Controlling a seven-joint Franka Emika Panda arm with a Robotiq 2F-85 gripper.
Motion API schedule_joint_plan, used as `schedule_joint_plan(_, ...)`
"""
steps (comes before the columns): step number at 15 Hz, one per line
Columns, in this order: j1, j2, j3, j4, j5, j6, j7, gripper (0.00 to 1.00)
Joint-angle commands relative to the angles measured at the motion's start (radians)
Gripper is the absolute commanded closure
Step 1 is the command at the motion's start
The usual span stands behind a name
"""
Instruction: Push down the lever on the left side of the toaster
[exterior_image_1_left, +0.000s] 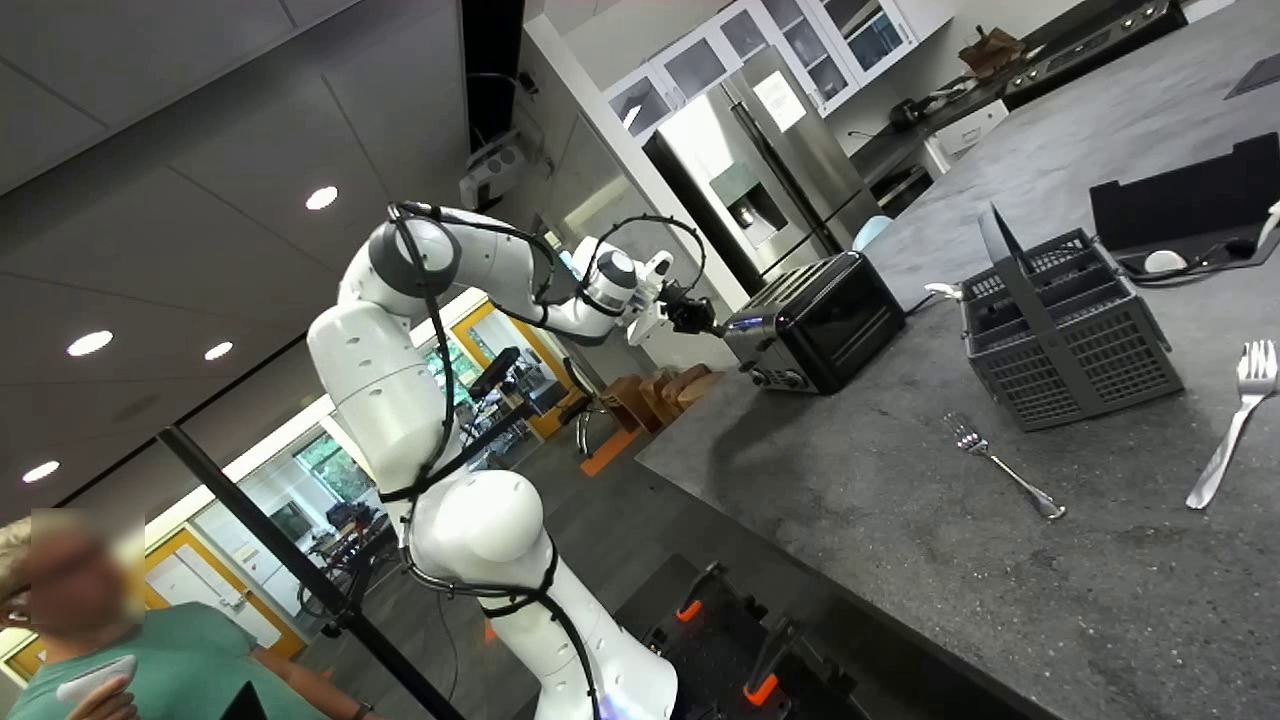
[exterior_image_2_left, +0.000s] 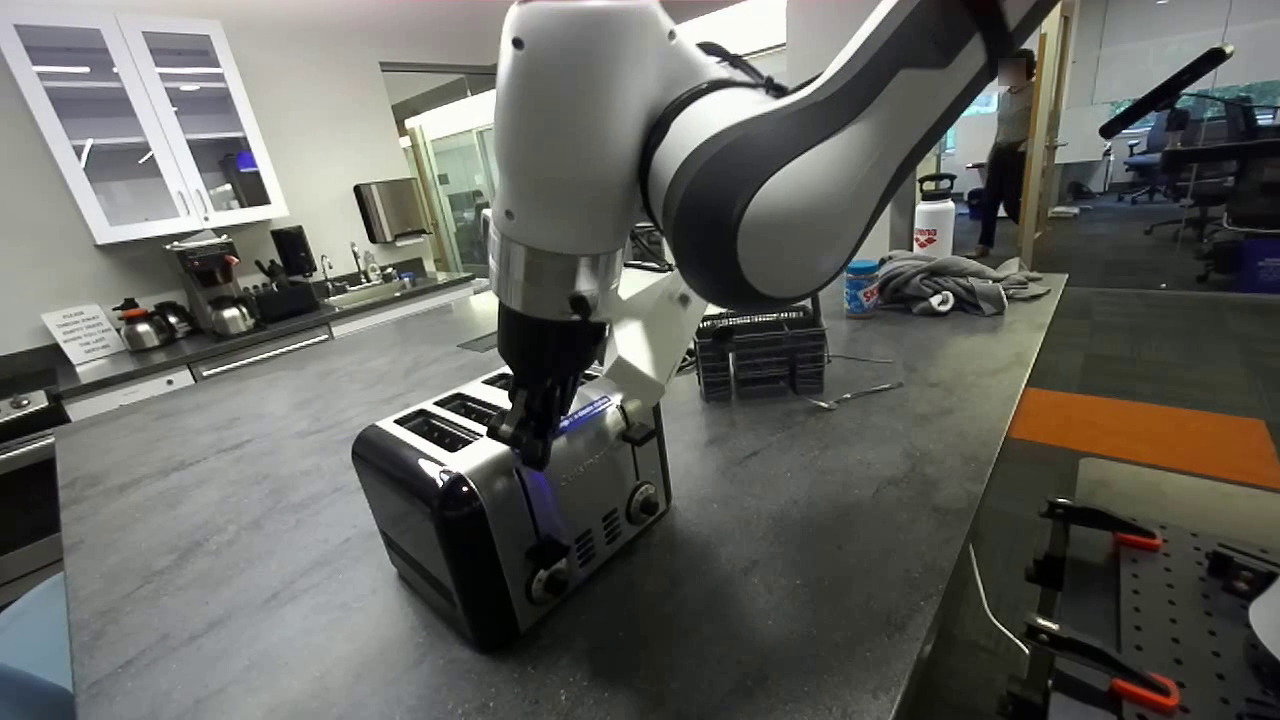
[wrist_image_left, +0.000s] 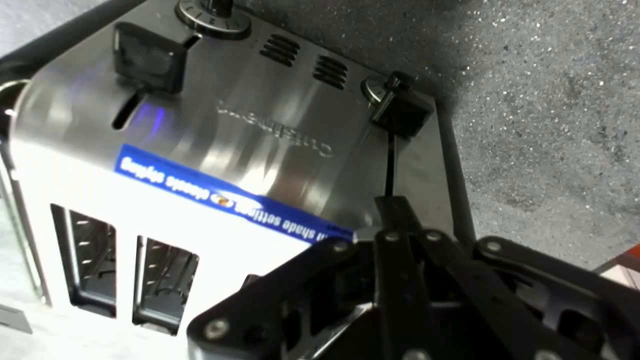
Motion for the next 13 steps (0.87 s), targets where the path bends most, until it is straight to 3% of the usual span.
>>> schedule_joint_plan(1,-0.037,-0.173,0.049,-0.123,-0.017,-0.015,0.032,1.0)
schedule_joint_plan(6,-0.102,-0.298,0.143,-0.214,0.007,-0.01,0.017,1.0)
schedule_joint_plan(13,-0.173,-0.362,0.238,-0.277,0.016,-0.002,0.019,1.0)
